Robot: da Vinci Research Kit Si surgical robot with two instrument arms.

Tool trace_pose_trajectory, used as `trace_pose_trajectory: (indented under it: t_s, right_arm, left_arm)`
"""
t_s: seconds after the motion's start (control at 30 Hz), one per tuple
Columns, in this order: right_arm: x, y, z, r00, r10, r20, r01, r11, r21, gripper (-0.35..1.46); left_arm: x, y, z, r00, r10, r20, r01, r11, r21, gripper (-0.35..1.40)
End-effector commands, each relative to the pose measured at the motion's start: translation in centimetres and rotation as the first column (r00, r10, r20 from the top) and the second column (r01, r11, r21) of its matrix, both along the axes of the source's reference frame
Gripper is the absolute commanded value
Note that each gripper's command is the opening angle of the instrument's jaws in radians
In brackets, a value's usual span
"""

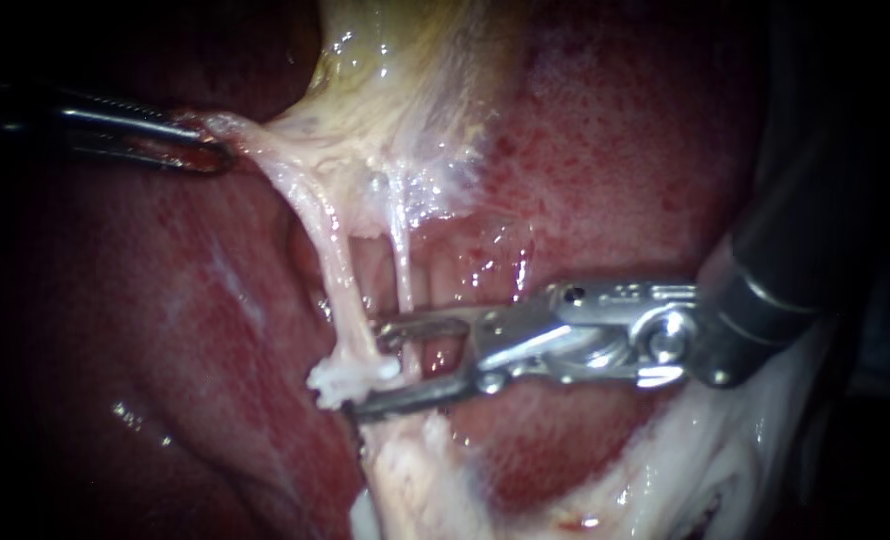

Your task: Going back second clip left tube

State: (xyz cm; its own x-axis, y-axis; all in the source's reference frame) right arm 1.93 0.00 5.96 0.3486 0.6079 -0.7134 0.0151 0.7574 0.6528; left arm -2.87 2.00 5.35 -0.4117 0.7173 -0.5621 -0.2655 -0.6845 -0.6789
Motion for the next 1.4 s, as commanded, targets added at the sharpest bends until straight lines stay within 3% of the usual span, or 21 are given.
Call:
trace_pose_trajectory:
  t_s: [0.03,0.23,0.4,0.6,0.83,1.17,1.4]
  right_arm:
    - [-0.06,0.02,-0.03,1.0,-0.002,-0.002,0.002,1.0,-0.014,0.5]
    - [-0.54,0.12,-0.23,0.9997,-0.02,-0.016,0.018,0.995,-0.101,0.5]
    - [-0.92,0.15,-0.32,0.9991,-0.036,-0.022,0.031,0.98,-0.194,0.5]
    - [-1.18,0.21,-0.39,0.9991,-0.039,-0.019,0.033,0.966,-0.257,0.5]
    - [-1.29,0.29,-0.46,0.9994,-0.033,-0.013,0.028,0.96,-0.277,0.5]
    - [-1.34,0.29,-0.47,0.9992,-0.036,-0.015,0.031,0.959,-0.282,0.5]
    - [-1.34,0.29,-0.48,0.9992,-0.036,-0.015,0.031,0.959,-0.282,0.5]
  left_arm:
    - [0.0,0.0,0.0,1.0,0.001,0.001,-0.001,1.0,0.0,-0.35]
    - [0.01,0.0,0.0,1.0,0.001,0.001,-0.001,1.0,0.0,-0.35]
    - [0.01,0.0,0.0,1.0,0.001,0.001,-0.001,1.0,0.0,-0.35]
    - [0.0,0.0,0.01,1.0,0.001,0.001,-0.001,1.0,0.0,-0.35]
    - [-0.12,-0.07,0.18,1.0,-0.005,-0.006,0.005,1.0,-0.01,-0.35]
    - [-0.4,-0.15,0.51,1.0,0.005,-0.001,-0.005,1.0,-0.015,-0.35]
    - [-0.4,-0.17,0.52,1.0,0.01,-0.001,-0.01,1.0,-0.014,-0.35]
